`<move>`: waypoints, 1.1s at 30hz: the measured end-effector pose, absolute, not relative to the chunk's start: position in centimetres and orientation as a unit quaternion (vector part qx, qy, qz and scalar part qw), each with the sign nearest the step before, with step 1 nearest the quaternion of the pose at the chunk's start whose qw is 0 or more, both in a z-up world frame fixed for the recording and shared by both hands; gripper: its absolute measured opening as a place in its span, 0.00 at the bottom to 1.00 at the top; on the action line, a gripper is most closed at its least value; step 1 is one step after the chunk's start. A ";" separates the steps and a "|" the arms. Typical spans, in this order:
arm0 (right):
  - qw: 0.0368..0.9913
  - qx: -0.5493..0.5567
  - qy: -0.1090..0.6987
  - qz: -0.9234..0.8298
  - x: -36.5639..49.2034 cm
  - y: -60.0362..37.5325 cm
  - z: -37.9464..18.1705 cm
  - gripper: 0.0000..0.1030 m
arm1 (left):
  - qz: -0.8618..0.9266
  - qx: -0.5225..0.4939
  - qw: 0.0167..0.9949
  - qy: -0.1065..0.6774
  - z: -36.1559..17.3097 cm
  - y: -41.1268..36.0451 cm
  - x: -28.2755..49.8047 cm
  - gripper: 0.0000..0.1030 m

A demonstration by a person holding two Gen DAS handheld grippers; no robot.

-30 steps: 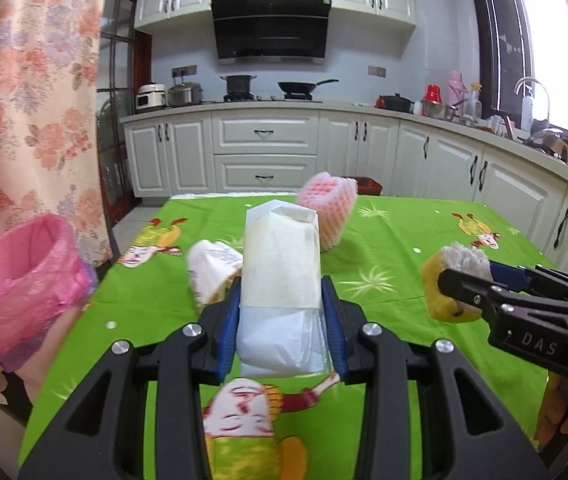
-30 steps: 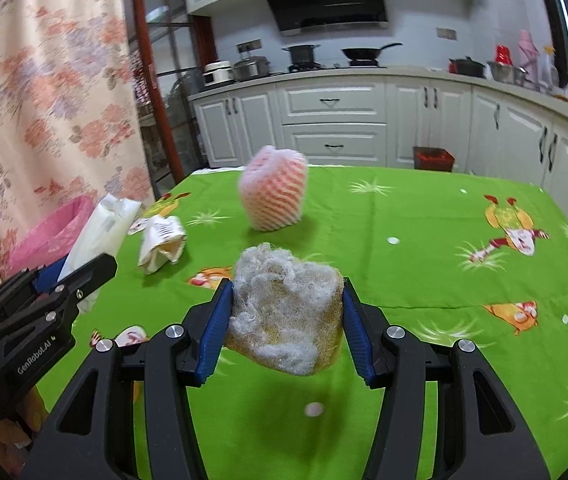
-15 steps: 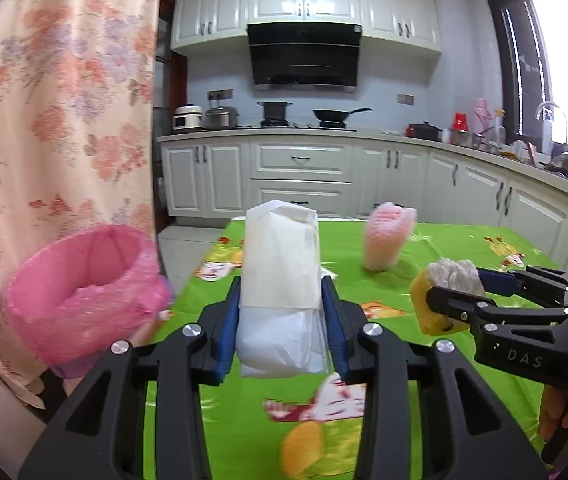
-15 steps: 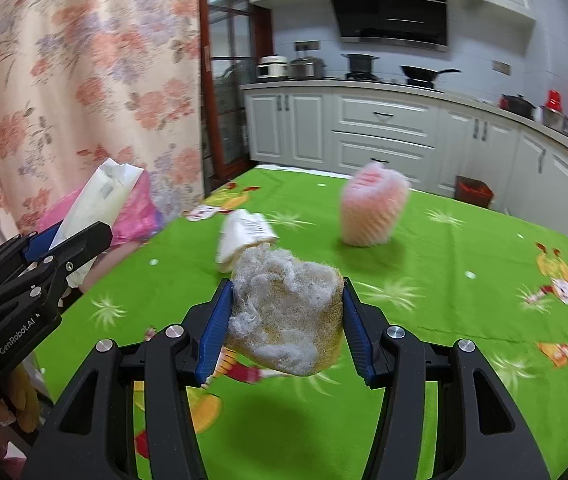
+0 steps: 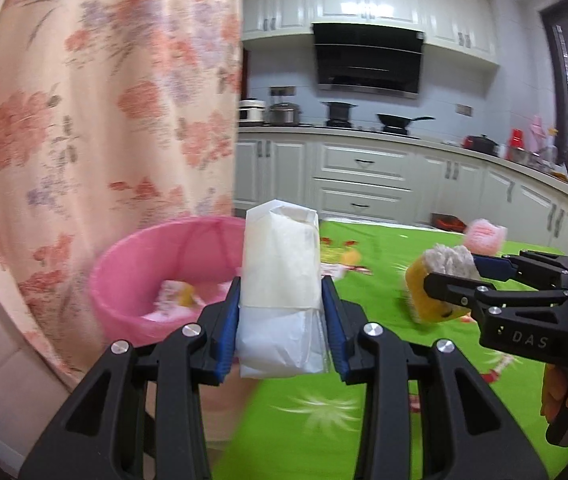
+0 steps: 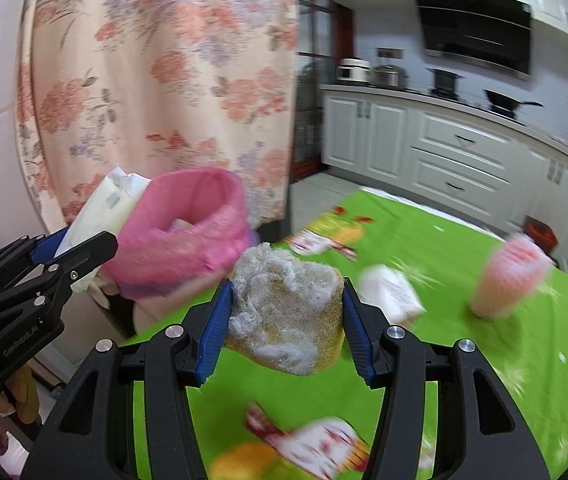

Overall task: Collect trash
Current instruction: 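Carry the roll and bread slice over the pink bin and open both tools, then move both tools back over the table toward the paper packet and foam net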

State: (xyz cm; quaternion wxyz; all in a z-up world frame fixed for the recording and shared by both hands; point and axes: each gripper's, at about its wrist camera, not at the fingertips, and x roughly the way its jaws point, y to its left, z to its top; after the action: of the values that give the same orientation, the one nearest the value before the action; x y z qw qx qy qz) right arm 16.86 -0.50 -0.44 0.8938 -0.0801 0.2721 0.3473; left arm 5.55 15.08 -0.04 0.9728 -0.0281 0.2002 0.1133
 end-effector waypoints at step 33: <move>0.860 -0.054 0.219 0.458 27.7 13.7 4.4 0.65 | 0.248 -0.102 0.939 0.214 0.9 30.1 10.5 0.76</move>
State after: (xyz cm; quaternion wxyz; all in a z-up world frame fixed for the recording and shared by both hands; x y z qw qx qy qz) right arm 27.72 13.72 4.39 0.8597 -0.0545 0.2193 0.4582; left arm 10.53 30.13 0.90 0.9394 -0.1019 0.2143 0.2475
